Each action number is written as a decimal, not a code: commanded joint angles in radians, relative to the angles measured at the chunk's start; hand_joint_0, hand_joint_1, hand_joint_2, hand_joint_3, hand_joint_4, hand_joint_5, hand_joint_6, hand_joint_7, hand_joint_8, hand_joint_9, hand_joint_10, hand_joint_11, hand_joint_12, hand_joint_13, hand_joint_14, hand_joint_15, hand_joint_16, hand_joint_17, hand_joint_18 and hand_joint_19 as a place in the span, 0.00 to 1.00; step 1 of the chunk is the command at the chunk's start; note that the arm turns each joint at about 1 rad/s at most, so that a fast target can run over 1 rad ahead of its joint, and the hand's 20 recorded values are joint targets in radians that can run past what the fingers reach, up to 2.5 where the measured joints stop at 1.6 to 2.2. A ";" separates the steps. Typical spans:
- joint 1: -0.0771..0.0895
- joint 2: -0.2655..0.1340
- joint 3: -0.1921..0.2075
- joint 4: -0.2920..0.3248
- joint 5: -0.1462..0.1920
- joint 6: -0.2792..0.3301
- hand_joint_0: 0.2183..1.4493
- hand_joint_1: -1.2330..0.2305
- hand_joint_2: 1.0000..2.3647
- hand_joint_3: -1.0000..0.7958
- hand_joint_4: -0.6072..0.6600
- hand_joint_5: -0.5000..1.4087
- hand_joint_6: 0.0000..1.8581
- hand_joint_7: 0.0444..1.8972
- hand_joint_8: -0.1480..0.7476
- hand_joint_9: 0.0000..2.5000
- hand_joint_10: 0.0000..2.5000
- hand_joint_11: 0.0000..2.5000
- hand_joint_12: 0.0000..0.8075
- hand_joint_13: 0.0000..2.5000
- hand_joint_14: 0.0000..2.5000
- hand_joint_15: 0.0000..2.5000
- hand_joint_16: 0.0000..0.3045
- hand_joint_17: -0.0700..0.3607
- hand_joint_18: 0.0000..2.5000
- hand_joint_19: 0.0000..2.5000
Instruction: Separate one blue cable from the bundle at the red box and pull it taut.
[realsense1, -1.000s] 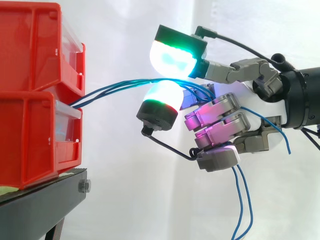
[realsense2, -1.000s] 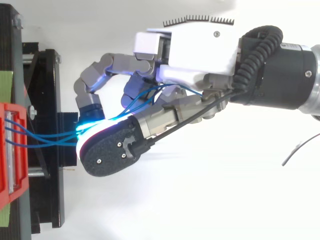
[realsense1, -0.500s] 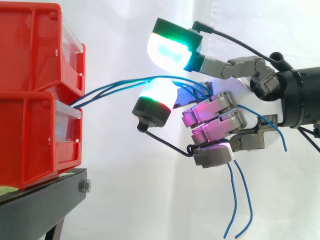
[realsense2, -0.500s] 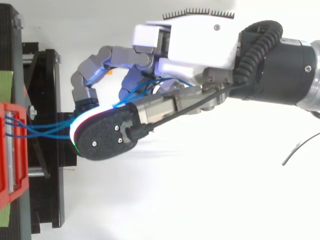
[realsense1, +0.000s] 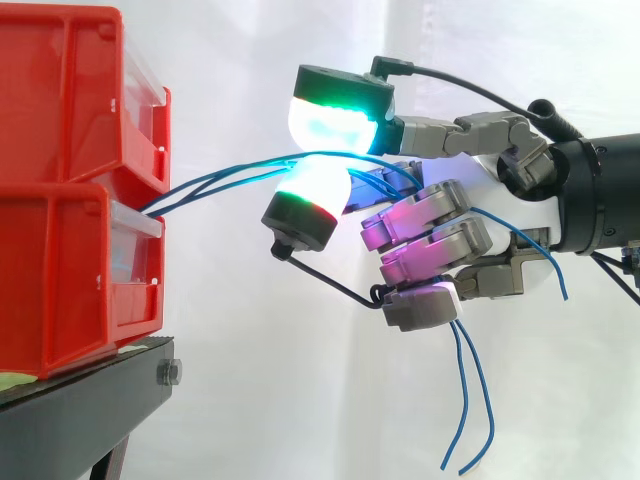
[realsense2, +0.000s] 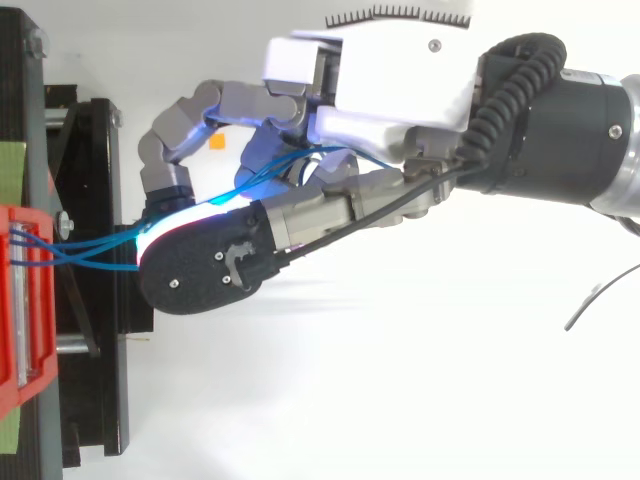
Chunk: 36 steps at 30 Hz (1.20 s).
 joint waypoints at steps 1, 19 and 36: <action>-0.001 0.000 -0.001 0.008 0.000 -0.012 0.34 0.32 0.01 0.39 0.56 0.15 0.49 0.56 0.50 0.47 0.69 0.71 0.45 0.51 0.38 0.68 0.16 0.41 0.42 0.42; -0.006 0.000 -0.026 0.046 0.003 -0.015 0.32 0.15 0.00 0.28 0.57 0.14 0.49 0.56 0.49 0.41 0.17 0.76 0.51 0.34 0.01 0.39 0.16 0.42 0.33 0.34; -0.008 0.000 -0.026 0.046 0.003 -0.031 0.27 0.46 0.00 0.28 0.56 0.18 0.31 0.64 0.51 0.35 0.01 0.50 0.47 0.18 0.01 0.16 0.16 0.41 0.21 0.25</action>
